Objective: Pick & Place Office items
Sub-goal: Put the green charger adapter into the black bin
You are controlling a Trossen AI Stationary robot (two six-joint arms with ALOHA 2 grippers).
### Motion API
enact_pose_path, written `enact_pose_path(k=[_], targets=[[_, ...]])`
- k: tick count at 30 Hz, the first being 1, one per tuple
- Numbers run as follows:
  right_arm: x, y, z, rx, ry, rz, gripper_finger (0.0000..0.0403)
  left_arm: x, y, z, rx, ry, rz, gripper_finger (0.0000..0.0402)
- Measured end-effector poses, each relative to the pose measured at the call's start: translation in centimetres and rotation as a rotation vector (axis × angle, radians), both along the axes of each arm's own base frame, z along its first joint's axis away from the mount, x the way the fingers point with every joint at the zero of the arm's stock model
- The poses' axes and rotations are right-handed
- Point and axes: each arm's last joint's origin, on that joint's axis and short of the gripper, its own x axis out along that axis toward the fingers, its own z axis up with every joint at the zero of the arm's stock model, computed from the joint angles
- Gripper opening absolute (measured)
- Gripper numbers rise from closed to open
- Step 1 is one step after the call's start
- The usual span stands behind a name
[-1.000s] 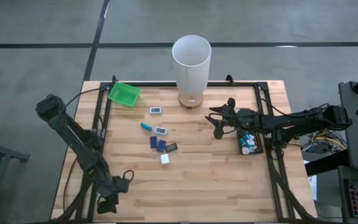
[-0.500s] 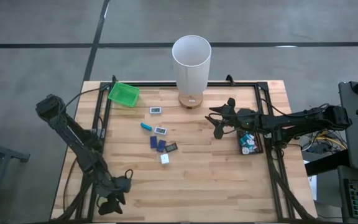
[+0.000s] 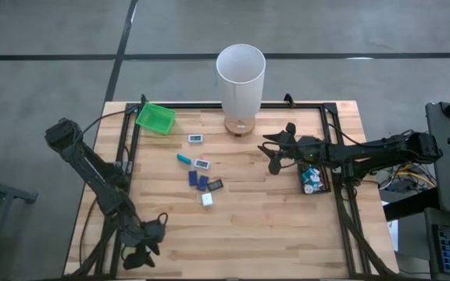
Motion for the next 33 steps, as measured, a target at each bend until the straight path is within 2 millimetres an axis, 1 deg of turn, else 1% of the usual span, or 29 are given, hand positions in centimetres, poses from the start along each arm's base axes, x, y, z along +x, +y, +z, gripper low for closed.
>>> enact_pose_path(k=[2,4,6,11,15,22,25,30,33], targets=[[0.0,0.0,0.0,0.0,0.0,0.0,0.0217,0.0,0.0,0.0,0.011,-0.016,-0.002,0.0234],[0.0,0.0,0.0,0.0,0.0,0.0,0.0217,-0.1,0.0,0.0,0.025,0.01,-0.023,0.0234],[0.0,0.0,0.0,0.0,0.0,0.0,0.0217,-0.4,0.3,-0.1,0.065,0.079,-0.034,0.0234],[0.0,0.0,0.0,0.0,0.0,0.0,0.0217,-1.3,1.2,-0.6,0.201,0.269,0.037,0.0234],[0.0,0.0,0.0,0.0,0.0,0.0,0.0217,-1.9,1.7,-1.1,0.241,0.383,0.1,0.0234],[0.0,0.0,0.0,0.0,0.0,0.0,0.0217,-2.2,1.4,-1.7,0.262,0.434,0.105,0.0234],[0.0,0.0,0.0,0.0,0.0,0.0,0.0217,-2.6,0.9,-2.2,0.277,0.504,0.051,0.0234],[0.0,0.0,0.0,0.0,0.0,0.0,0.0217,-3.6,-0.3,-3.0,0.318,0.538,-0.133,0.0234],[0.0,0.0,0.0,0.0,0.0,0.0,0.0217,-4.0,-0.8,-2.8,0.37,0.564,-0.163,0.0234]])
